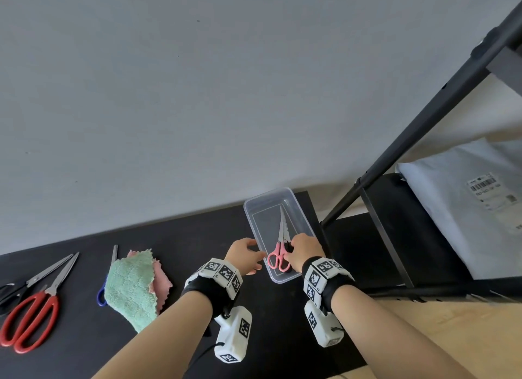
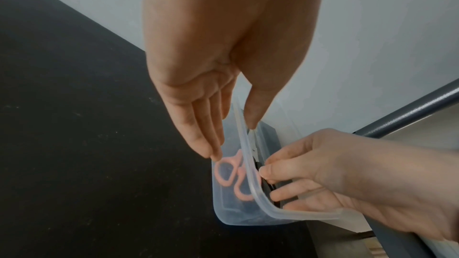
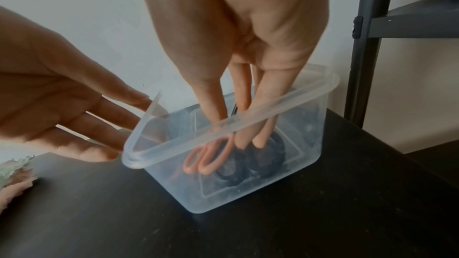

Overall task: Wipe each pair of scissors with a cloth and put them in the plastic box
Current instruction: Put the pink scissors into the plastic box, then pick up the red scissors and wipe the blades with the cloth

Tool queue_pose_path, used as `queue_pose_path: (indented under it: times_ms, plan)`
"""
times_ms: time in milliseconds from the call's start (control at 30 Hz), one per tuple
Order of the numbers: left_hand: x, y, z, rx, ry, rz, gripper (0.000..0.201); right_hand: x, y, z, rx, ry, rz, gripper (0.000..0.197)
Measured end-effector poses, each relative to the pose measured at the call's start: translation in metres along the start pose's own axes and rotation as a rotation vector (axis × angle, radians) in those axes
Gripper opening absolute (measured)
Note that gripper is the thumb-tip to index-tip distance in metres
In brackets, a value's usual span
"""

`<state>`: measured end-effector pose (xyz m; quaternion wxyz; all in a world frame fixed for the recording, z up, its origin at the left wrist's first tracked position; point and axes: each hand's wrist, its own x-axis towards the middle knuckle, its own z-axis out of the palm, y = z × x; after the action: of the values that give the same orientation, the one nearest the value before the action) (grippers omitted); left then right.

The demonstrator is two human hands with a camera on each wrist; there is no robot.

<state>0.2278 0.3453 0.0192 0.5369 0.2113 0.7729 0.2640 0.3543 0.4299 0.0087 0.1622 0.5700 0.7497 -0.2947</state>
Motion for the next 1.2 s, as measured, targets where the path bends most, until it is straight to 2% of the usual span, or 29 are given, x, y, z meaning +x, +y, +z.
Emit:
queue_pose_path:
  times_ms: [167,300,400,533,733,833,1033,1200]
  plan:
    - [-0.006,-0.005,-0.007,0.063,0.011,0.036,0.042,-0.008,-0.001,-0.007,-0.007,-0.010,-0.040,0.020]
    - [-0.012,-0.017,-0.026,0.384,0.129,0.104,0.035,-0.019,-0.011,-0.016,-0.029,-0.002,-0.115,0.019]
    - [-0.023,-0.028,-0.046,0.489,0.151,0.114,0.032,-0.031,-0.025,-0.019,-0.017,0.001,-0.177,0.024]
    - [-0.039,-0.043,-0.079,0.489,0.202,0.135,0.032,-0.051,-0.056,-0.015,0.027,-0.011,-0.235,0.034]
    - [-0.066,-0.081,-0.137,0.470,0.265,0.176,0.031,-0.085,-0.121,0.010,0.023,-0.028,-0.301,0.033]
    - [-0.085,-0.106,-0.171,0.506,0.322,0.162,0.031,-0.103,-0.157,0.031,0.009,-0.040,-0.321,0.032]
    - [-0.108,-0.168,-0.239,0.409,0.331,0.103,0.032,-0.132,-0.231,0.077,-0.049,-0.068,-0.387,0.028]
    - [-0.120,-0.218,-0.289,0.404,0.352,0.070,0.027,-0.152,-0.285,0.111,-0.103,-0.097,-0.435,0.032]
